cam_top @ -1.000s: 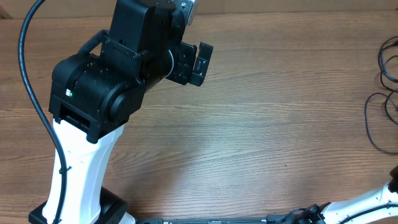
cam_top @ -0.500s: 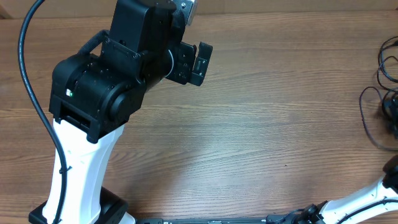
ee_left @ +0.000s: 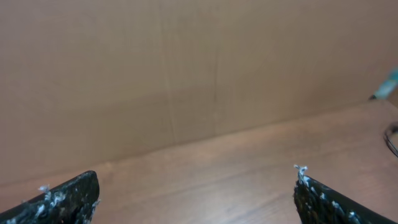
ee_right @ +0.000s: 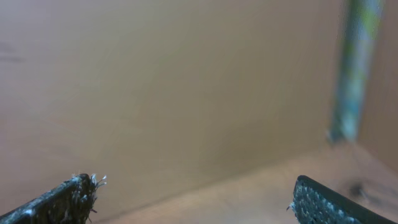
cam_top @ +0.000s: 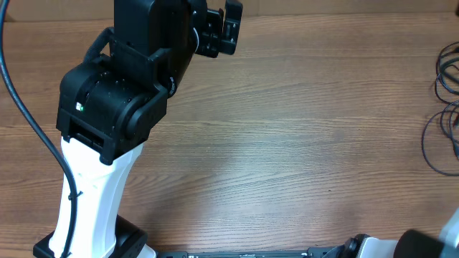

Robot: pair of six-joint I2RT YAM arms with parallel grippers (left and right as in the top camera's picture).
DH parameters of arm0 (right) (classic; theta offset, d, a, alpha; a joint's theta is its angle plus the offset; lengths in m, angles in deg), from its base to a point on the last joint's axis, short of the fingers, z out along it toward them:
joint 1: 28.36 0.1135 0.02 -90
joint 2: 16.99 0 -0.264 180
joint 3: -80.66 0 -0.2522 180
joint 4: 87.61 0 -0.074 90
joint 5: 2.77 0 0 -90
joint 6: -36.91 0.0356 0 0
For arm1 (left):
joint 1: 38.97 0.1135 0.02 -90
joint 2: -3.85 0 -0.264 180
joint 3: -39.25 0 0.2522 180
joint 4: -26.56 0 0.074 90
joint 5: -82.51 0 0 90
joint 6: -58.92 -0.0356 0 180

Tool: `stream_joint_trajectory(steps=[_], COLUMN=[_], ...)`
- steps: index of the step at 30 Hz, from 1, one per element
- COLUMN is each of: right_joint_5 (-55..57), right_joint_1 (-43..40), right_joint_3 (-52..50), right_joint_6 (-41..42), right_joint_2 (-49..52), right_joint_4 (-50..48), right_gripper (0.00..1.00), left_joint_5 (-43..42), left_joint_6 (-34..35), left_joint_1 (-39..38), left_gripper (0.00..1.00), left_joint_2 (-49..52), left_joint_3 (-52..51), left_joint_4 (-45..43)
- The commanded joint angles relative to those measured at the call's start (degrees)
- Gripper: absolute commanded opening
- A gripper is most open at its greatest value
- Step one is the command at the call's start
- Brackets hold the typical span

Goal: Untangle cables

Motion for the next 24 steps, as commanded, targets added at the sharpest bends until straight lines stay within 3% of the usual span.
stream_joint_trajectory(steps=[1,7,13,17,19,24], right_joint_5=[2.6,-0.6,-0.1,1.8,1.8,7.9], right_joint_1=[3.2,13.1,27.0,32.7,33.6,33.5], right_joint_3=[3.4,5.9,6.6,6.6,6.6,6.6], right_joint_6=[-2.0,-4.2,-6.3,-6.3,-6.3,-12.2], right_joint_2=[0.5,0.5,0.5,0.6,0.6,0.5], right_joint_4=[2.2,-0.9,-14.3,-20.1,-18.3,-2.5], right_gripper=[0.99,0.99,1.0,1.0,1.0,1.0], left_joint_5=[3.3,11.2,14.3,20.5,24.0,26.2], left_joint_6=[-2.6,-5.9,-16.8,-24.9,-28.9,-28.4], left_joint_1=[0.0,0.0,0.0,0.0,0.1,0.2], left_gripper=[1.0,1.0,1.0,1.0,1.0,1.0], left_joint_2=[-0.7,-0.7,-0.7,-0.7,-1.7,-7.2], left_joint_3=[-0.1,-0.1,-0.1,-0.1,-0.9,-4.7], left_joint_4=[-1.7,-9.9,-27.6,-33.8,-34.0,-32.9])
